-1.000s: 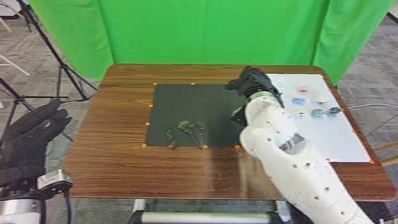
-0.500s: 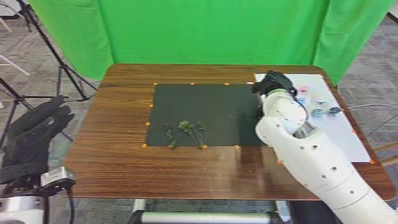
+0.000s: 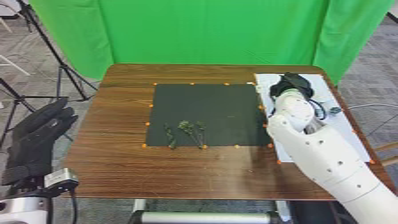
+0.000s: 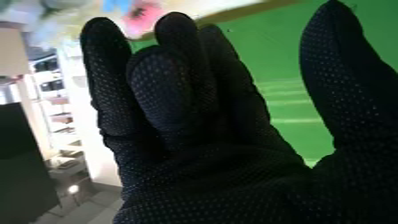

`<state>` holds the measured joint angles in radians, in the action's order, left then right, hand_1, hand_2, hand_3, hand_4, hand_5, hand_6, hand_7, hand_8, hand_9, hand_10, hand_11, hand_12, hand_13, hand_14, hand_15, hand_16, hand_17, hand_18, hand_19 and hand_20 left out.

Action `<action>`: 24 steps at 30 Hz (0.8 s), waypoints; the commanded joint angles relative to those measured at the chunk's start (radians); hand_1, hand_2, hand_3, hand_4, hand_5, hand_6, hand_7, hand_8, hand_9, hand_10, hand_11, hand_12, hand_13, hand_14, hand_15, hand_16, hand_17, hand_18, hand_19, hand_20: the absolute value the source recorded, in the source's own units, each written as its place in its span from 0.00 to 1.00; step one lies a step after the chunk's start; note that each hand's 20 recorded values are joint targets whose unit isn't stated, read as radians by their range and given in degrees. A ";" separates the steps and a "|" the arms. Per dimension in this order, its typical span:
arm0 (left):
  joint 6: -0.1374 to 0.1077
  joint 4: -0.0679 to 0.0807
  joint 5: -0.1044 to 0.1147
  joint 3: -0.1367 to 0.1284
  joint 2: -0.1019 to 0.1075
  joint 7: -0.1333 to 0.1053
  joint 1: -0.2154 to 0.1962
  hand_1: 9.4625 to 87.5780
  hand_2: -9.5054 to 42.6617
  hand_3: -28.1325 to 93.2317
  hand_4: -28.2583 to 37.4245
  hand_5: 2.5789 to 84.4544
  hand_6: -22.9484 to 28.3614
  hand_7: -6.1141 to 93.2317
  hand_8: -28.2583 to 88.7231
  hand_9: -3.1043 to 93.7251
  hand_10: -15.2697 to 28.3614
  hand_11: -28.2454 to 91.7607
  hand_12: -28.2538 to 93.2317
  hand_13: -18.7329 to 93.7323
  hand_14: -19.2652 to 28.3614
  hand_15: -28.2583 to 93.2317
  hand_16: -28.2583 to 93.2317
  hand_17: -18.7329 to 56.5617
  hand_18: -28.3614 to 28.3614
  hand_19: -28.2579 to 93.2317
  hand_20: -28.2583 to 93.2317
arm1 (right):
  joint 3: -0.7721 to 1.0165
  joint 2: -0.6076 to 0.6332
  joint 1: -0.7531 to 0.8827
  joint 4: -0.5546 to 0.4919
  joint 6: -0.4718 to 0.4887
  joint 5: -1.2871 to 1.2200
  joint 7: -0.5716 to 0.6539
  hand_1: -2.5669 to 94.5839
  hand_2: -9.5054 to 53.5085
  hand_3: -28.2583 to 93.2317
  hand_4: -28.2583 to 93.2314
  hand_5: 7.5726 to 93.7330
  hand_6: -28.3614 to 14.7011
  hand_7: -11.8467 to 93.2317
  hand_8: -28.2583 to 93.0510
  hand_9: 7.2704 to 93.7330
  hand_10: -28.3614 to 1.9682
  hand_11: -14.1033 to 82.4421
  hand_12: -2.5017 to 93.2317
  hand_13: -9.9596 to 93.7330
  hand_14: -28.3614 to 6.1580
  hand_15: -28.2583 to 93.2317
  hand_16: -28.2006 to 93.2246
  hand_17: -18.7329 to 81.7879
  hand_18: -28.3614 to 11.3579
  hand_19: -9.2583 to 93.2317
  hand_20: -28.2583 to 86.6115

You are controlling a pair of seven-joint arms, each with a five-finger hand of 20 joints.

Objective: Arrange flowers

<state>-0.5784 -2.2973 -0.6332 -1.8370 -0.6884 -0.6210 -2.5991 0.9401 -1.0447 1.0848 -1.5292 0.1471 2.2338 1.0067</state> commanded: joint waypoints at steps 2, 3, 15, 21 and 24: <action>0.008 0.007 0.009 0.012 0.004 -0.009 0.015 0.25 0.22 0.88 0.17 0.42 0.62 0.24 0.15 0.34 0.77 0.56 0.29 0.32 0.88 0.74 0.10 0.09 0.86 0.68 0.30 | 0.007 -0.024 -0.022 0.032 0.025 0.005 0.006 0.36 0.11 0.86 0.05 0.60 0.29 0.26 0.15 0.59 0.13 0.67 0.26 0.75 0.42 0.89 0.37 0.64 0.17 1.00 0.04; 0.007 0.009 0.013 0.015 0.008 -0.013 0.018 0.25 0.22 0.88 0.17 0.42 0.62 0.24 0.15 0.34 0.77 0.56 0.29 0.32 0.88 0.74 0.10 0.09 0.86 0.68 0.30 | 0.003 -0.025 -0.025 0.036 0.023 0.006 0.006 0.36 0.10 0.86 0.05 0.60 0.29 0.26 0.15 0.59 0.14 0.67 0.26 0.75 0.42 0.89 0.37 0.64 0.17 1.00 0.03; 0.011 0.012 0.012 0.022 0.007 -0.007 0.033 0.25 0.22 0.89 0.17 0.42 0.62 0.24 0.14 0.35 0.77 0.56 0.29 0.32 0.88 0.74 0.10 0.09 0.86 0.68 0.30 | 0.021 -0.046 -0.011 0.064 0.067 -0.005 0.023 0.37 0.10 0.85 0.05 0.62 0.30 0.26 0.15 0.61 0.15 0.67 0.26 0.76 0.42 0.89 0.37 0.65 0.17 1.00 0.03; 0.011 0.014 0.018 0.032 0.013 -0.018 0.041 0.26 0.22 0.89 0.17 0.41 0.62 0.24 0.14 0.34 0.77 0.56 0.29 0.32 0.89 0.74 0.10 0.09 0.86 0.68 0.30 | 0.016 -0.034 -0.005 0.067 0.071 -0.002 0.028 0.37 0.09 0.85 0.05 0.62 0.30 0.26 0.15 0.62 0.16 0.68 0.27 0.77 0.44 0.89 0.38 0.65 0.17 1.00 0.03; 0.016 0.014 0.013 0.030 0.004 -0.011 0.041 0.26 0.22 0.89 0.17 0.41 0.62 0.24 0.14 0.34 0.77 0.56 0.29 0.32 0.89 0.74 0.10 0.09 0.86 0.68 0.30 | 0.025 -0.034 0.007 0.067 0.078 -0.011 0.033 0.37 0.10 0.85 0.04 0.63 0.30 0.26 0.16 0.63 0.16 0.68 0.27 0.77 0.44 0.89 0.38 0.66 0.17 1.00 0.03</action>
<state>-0.5775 -2.2863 -0.6200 -1.8073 -0.6767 -0.6324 -2.5568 0.9556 -1.0868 1.0744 -1.4681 0.2087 2.2251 1.0179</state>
